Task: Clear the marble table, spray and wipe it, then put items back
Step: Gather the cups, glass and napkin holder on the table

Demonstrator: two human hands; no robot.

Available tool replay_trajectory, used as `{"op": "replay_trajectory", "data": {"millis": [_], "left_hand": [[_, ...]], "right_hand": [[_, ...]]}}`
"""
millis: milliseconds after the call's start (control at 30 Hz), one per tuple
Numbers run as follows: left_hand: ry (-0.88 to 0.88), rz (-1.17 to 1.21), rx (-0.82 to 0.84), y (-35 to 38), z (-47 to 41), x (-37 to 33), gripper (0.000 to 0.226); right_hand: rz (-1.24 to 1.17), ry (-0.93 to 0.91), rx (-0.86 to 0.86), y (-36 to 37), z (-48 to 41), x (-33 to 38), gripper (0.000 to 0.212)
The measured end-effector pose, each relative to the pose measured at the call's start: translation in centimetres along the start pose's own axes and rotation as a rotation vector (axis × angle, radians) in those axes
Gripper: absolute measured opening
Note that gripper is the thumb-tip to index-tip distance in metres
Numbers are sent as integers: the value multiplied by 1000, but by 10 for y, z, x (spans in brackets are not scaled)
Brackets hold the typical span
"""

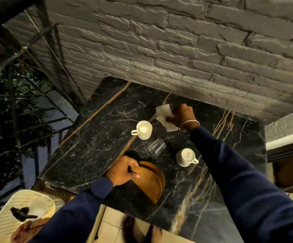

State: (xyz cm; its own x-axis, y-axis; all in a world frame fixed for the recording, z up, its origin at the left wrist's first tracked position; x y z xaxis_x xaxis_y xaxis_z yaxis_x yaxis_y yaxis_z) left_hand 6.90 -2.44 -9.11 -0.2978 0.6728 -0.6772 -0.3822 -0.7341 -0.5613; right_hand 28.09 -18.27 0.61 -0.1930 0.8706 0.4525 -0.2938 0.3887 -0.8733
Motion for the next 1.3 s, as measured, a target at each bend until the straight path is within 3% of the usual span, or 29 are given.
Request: {"op": "replay_trajectory", "data": {"millis": [167,333,500,633,800,1067,1167,1300], "left_hand": [[-41,90,-279,-23,8,13,17],[-42,159,-301,-15,13,16,15],[-70,166,-313,-6,17,24,17],[-60,161,-337,-6,20,23,26],[-36,170,-347,-7,24,26,37],[-35,165,-324,-7,27,31,37],[-23,179,-328,-7,26,31,42],[15,164,-355,-10,24,27,49]], "right_hand": [[-131,-38,58,-23,34,14,46],[-148,-129,235,-1,65,32,32],[-1,-255,391,55,104,48,33],[186,-356,412,97,127,57,41],[463,-385,395,118,141,66,32],[250,-309,155,101,131,63,33],[289,-349,176,110,134,67,32],[409,-391,268,123,141,77,16]]}}
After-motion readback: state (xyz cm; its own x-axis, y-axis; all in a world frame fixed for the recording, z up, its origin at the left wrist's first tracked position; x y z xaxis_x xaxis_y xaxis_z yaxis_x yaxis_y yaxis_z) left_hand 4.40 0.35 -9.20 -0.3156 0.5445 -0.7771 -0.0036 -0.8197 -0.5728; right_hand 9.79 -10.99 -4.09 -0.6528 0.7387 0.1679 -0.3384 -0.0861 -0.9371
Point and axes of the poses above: each hand's wrist, its own z-axis away from the middle knuckle, its own y-axis out of the palm, x = y × z, the point moved 10 cm from there along -z, towards the middle knuckle, and after that the axes turned 3 degrees about -y, right-handed, at the moved point
